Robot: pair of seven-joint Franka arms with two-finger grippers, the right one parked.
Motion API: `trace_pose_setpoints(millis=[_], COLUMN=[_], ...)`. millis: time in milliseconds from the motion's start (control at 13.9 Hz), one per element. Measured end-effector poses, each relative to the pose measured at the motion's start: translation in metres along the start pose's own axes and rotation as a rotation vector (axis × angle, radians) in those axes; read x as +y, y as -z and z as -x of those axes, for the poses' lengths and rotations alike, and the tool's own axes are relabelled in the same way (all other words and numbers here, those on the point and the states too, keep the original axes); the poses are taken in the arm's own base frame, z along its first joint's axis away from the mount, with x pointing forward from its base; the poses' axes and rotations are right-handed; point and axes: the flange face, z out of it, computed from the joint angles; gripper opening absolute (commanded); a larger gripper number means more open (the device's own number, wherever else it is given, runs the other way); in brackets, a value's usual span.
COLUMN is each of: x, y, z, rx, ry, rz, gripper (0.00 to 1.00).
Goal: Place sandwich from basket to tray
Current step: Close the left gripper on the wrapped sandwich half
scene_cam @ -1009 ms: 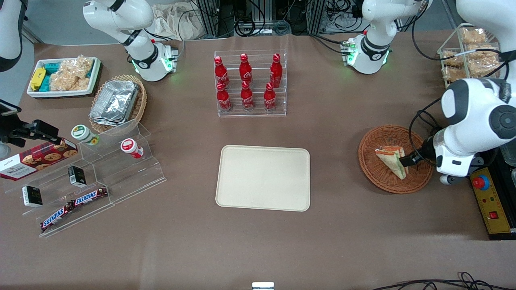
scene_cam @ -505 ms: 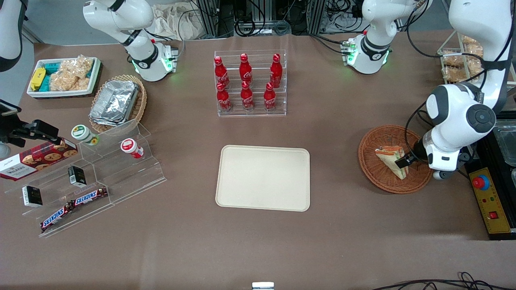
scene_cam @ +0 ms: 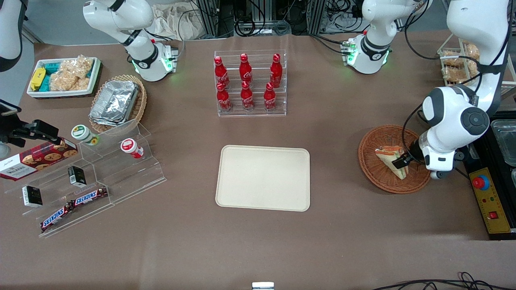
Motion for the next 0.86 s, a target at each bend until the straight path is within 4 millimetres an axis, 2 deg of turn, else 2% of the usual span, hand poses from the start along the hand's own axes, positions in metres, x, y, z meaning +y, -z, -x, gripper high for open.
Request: trace_pose_setpoints(millis=[288, 505, 577, 649, 793, 865], x=[-0.001, -0.002, -0.005, -0.009, -0.015, -0.015], y=[-0.01, -0.025, -0.029, -0.032, -0.035, -0.035], z=[0.002, 0.002, 0.0, -0.003, -0.008, -0.009], rx=[-0.016, -0.034, -0.038, -0.038, -0.035, -0.033], ry=[0.003, 0.007, 0.014, 0.024, 0.037, 0.039], rz=[-0.009, -0.017, -0.019, -0.021, -0.022, -0.02], gripper=[1.0, 0.98, 0.89, 0.74, 0.33, 0.18])
